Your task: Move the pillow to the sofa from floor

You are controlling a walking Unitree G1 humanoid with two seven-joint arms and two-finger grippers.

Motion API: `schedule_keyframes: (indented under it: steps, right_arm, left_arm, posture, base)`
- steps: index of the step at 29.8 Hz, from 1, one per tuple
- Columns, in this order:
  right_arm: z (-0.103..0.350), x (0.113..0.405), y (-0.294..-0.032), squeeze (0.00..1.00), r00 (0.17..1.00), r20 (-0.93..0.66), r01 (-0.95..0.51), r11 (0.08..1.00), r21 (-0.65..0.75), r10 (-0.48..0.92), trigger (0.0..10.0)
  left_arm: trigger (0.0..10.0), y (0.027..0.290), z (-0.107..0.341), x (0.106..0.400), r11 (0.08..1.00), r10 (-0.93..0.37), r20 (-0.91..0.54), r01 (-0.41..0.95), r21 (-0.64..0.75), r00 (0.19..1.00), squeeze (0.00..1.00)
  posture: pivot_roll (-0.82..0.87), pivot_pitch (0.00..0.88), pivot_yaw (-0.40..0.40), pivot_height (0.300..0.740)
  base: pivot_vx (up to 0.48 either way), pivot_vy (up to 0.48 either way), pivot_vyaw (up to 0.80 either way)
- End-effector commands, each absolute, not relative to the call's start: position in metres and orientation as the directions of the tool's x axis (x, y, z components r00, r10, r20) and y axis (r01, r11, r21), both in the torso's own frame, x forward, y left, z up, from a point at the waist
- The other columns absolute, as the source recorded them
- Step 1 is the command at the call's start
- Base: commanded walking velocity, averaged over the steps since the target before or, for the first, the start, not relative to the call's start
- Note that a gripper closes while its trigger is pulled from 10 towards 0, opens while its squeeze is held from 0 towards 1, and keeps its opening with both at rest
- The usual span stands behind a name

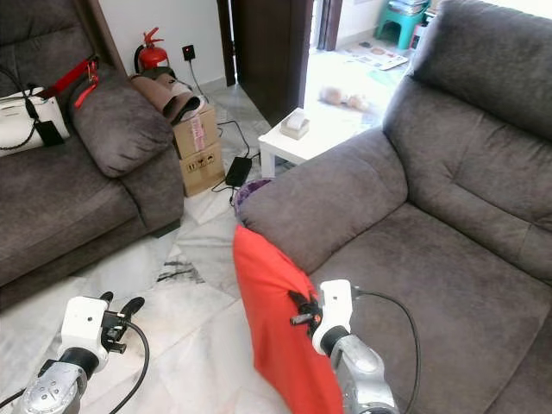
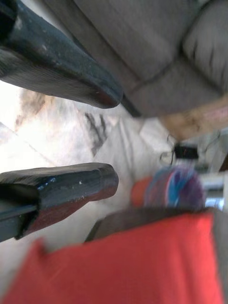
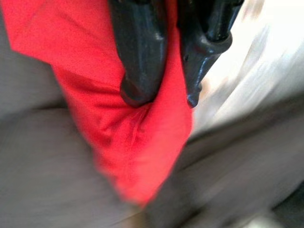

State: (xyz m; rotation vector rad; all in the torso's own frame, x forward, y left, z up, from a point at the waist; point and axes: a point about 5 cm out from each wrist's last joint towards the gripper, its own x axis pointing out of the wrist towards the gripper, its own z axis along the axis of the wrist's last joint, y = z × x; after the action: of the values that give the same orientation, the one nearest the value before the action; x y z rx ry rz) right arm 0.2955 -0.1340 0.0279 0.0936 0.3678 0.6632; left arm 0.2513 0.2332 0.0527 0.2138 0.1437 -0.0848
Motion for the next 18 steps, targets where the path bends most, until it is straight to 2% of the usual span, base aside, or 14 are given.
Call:
schedule_keyframes:
  steps: [1,2,3,4,5,7,8,10,12,13,14,15,18]
  right_arm:
    - [0.052,0.301,-0.119,0.0,0.629,-0.218,-0.742,0.66,0.117,0.746,10.0]
    - [0.052,0.301,-0.119,0.0,0.629,-0.218,-0.742,0.66,0.117,0.746,10.0]
    - [0.051,0.299,-0.119,0.0,0.592,-0.241,-0.769,0.628,0.114,0.769,10.0]
    - [0.049,0.295,-0.121,0.0,0.516,-0.29,-0.824,0.56,0.091,0.806,10.0]
    - [0.049,0.295,-0.121,0.0,0.516,-0.29,-0.824,0.56,0.091,0.806,10.0]
    - [0.047,0.289,-0.124,0.0,0.398,-0.368,-0.892,0.447,0.058,0.841,10.0]
    - [0.047,0.289,-0.124,0.0,0.398,-0.368,-0.892,0.447,0.058,0.841,10.0]
    - [0.045,0.279,-0.127,0.0,0.25,-0.454,-0.95,0.308,0.057,0.855,10.0]
    - [0.044,0.275,-0.127,0.0,0.211,-0.475,-0.96,0.272,0.061,0.854,10.0]
    - [0.042,0.273,-0.127,0.0,0.191,-0.482,-0.966,0.252,0.065,0.855,10.0]
    - [0.042,0.273,-0.127,0.0,0.191,-0.482,-0.966,0.252,0.065,0.855,10.0]
    - [0.042,0.272,-0.125,0.0,0.194,-0.482,-0.965,0.253,0.06,0.854,10.0]
    - [0.041,0.27,-0.121,0.0,0.183,-0.494,-0.973,0.23,0.035,0.85,10.0]
  left_arm:
    - [10.0,0.238,0.05,0.25,0.963,-0.124,-0.212,0.169,0.212,0.969,0.0]
    - [10.0,0.238,0.05,0.25,0.963,-0.124,-0.212,0.169,0.212,0.969,0.0]
    - [10.0,0.243,0.051,0.25,0.938,-0.128,-0.235,0.194,0.286,0.964,0.0]
    - [10.0,0.253,0.053,0.251,0.901,-0.126,-0.26,0.221,0.375,0.957,0.0]
    - [10.0,0.253,0.053,0.251,0.901,-0.126,-0.26,0.221,0.375,0.957,0.0]
    - [10.0,0.263,0.057,0.253,0.89,-0.132,-0.27,0.234,0.39,0.954,0.0]
    - [10.0,0.263,0.057,0.253,0.89,-0.132,-0.27,0.234,0.39,0.954,0.0]
    - [10.0,0.263,0.063,0.257,0.808,-0.208,-0.323,0.349,0.475,0.923,0.0]
    - [10.0,0.261,0.063,0.257,0.792,-0.241,-0.343,0.389,0.471,0.908,0.0]
    - [10.0,0.256,0.067,0.257,0.799,-0.294,-0.339,0.424,0.427,0.894,0.37]
    - [10.0,0.256,0.067,0.257,0.799,-0.294,-0.339,0.424,0.427,0.894,0.37]
    - [10.0,0.247,0.072,0.256,0.779,-0.388,-0.339,0.501,0.377,0.857,1.0]
    - [10.0,0.24,0.072,0.254,0.702,-0.46,-0.393,0.597,0.388,0.796,1.0]
  posture:
    - [0.07,0.087,0.026,0.74]
    - [0.07,0.087,0.026,0.74]
    - [0.07,0.09,0.027,0.74]
    - [0.07,0.096,0.029,0.74]
    - [0.07,0.096,0.029,0.74]
    - [0.07,0.101,0.031,0.74]
    - [0.07,0.101,0.031,0.74]
    - [0.08,0.106,0.032,0.74]
    - [0.07,0.108,0.032,0.74]
    - [0.07,0.11,0.033,0.74]
    - [0.07,0.11,0.033,0.74]
    - [0.07,0.11,0.033,0.74]
    - [0.08,0.111,0.037,0.74]
  base:
    - [0.0,0.0,0.0]
    - [0.0,0.0,0.0]
    - [0.0,0.0,0.0]
    - [0.0,0.0,0.0]
    - [0.0,0.0,0.0]
    - [0.0,0.0,0.0]
    - [0.0,0.0,0.0]
    - [0.0,0.0,0.0]
    - [0.0,0.0,0.0]
    - [0.0,0.0,0.0]
    - [0.0,0.0,0.0]
    - [0.0,0.0,0.0]
    - [0.0,0.0,0.0]
